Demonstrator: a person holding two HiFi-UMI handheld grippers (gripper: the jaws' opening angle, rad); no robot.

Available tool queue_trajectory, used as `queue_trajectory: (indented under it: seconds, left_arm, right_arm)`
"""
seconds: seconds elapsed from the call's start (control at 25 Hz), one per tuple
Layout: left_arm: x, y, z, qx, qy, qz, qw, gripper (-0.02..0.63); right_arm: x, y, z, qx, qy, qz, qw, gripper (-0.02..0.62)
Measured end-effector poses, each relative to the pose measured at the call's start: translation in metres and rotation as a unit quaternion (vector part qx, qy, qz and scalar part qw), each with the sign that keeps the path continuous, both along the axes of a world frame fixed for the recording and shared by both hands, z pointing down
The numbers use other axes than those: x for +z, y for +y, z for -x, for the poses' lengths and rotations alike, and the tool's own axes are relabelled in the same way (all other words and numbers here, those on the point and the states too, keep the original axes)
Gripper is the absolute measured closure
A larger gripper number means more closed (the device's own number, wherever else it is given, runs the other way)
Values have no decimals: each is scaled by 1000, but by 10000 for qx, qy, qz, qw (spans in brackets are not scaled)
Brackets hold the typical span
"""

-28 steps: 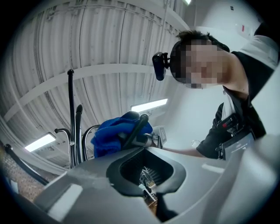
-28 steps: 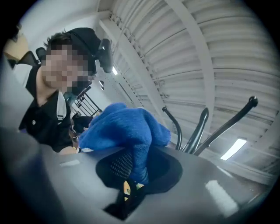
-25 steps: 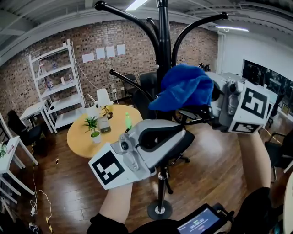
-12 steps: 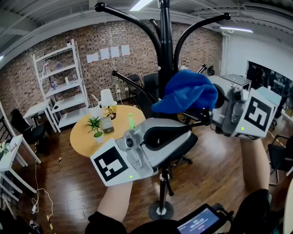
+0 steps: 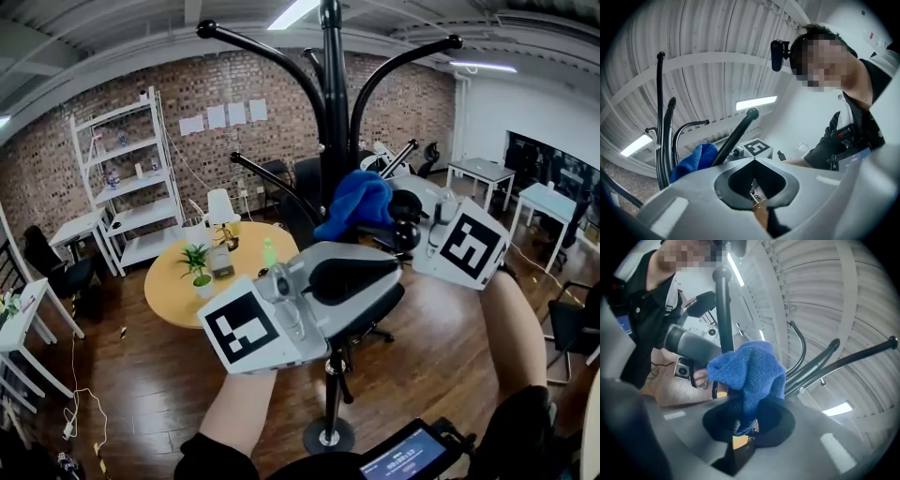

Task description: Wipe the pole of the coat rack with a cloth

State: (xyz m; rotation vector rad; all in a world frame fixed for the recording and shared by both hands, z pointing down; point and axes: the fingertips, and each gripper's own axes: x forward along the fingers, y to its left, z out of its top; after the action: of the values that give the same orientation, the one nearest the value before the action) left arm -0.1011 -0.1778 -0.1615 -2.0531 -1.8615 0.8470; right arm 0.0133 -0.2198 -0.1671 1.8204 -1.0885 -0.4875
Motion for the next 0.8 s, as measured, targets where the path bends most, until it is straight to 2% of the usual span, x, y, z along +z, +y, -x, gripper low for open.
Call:
queue_trajectory:
  seconds: [0.24, 0.36, 0.6, 0.8]
  left_arm:
    - [0, 4, 1, 41, -23, -24, 10000, 603]
    - [-4, 7, 1, 85, -101, -64, 9999, 603]
    - [-10, 0, 3, 188, -230, -428, 9986, 603]
    - [-22, -15, 9, 389, -56, -979, 9944, 603]
  right_arm:
    - [-23, -3, 10, -164, 291, -150, 9993, 546]
    - [-50, -5, 4, 64, 571, -217, 9981, 546]
    - [-107, -10, -3, 444, 1106, -534, 9914, 546]
    - [-165, -7, -3, 701, 1453, -1167, 9800, 546]
